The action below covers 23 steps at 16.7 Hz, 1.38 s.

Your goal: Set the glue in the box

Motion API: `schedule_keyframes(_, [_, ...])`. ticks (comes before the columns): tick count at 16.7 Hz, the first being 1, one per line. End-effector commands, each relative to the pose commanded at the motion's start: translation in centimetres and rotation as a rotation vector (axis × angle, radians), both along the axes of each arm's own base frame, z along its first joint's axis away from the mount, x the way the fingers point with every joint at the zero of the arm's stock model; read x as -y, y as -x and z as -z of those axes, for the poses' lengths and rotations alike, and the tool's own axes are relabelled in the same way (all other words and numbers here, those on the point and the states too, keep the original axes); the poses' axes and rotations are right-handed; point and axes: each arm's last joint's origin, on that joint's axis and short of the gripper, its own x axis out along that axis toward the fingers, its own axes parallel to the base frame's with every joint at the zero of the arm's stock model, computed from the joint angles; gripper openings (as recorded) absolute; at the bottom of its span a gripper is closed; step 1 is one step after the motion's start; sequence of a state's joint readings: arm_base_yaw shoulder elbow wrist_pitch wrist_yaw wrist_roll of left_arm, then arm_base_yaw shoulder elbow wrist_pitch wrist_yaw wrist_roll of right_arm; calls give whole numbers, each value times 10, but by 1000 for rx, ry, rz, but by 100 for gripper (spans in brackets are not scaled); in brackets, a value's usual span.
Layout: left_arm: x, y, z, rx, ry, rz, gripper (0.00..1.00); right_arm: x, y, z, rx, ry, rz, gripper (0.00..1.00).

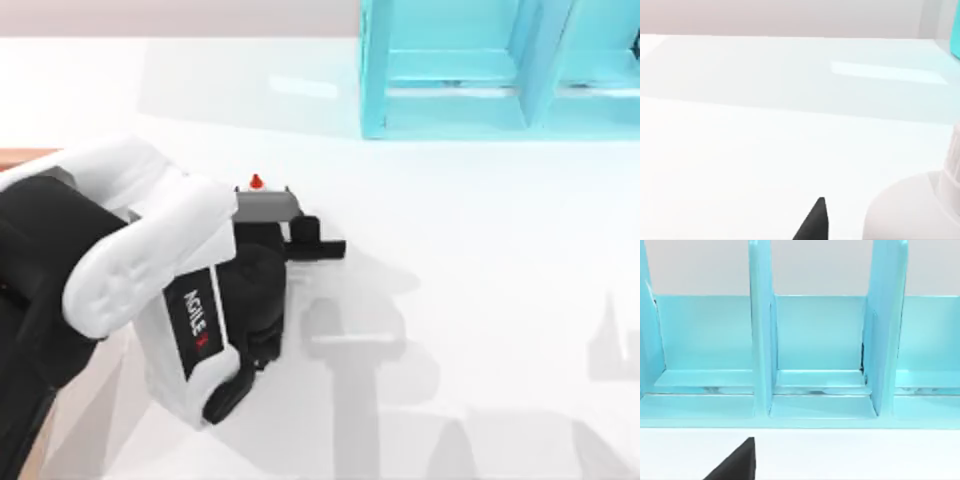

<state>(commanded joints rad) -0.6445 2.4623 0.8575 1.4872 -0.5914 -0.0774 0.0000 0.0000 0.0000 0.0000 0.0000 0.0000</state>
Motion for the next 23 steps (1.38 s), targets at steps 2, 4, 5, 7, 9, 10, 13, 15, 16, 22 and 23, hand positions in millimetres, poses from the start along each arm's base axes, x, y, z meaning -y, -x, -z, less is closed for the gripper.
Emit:
schedule_keyframes(2, [0, 0, 0, 0, 0, 0, 25, 0, 0, 0, 0, 0, 0, 100])
schedule_keyframes(4, [0, 0, 0, 0, 0, 0, 10, 0, 0, 0, 0, 0, 0, 100])
schedule_keyframes(5, [0, 0, 0, 0, 0, 0, 2, 0, 0, 0, 0, 0, 0, 100])
schedule_keyframes(7, [0, 0, 0, 0, 0, 0, 0, 0, 0, 0, 0, 0, 0, 100])
schedule_keyframes(9, [0, 0, 0, 0, 0, 0, 0, 0, 0, 0, 0, 0, 0, 100])
schedule_keyframes(10, [0, 0, 0, 0, 0, 0, 0, 0, 0, 0, 0, 0, 0, 100])
schedule_keyframes(13, [0, 0, 0, 0, 0, 0, 0, 0, 0, 0, 0, 0, 0, 100])
schedule_keyframes(15, [1, 0, -1, 0, -1, 3, 0, 0, 0, 0, 0, 0, 0, 100])
schedule_keyframes(16, [1, 0, -4, -4, -3, 2, 0, 0, 0, 0, 0, 0, 0, 100])
schedule_keyframes(22, [2, -5, -64, 11, 8, -4, 0, 0, 0, 0, 0, 0, 0, 100])
schedule_keyframes(23, [2, -5, -76, 16, 12, -4, 0, 0, 0, 0, 0, 0, 0, 100])
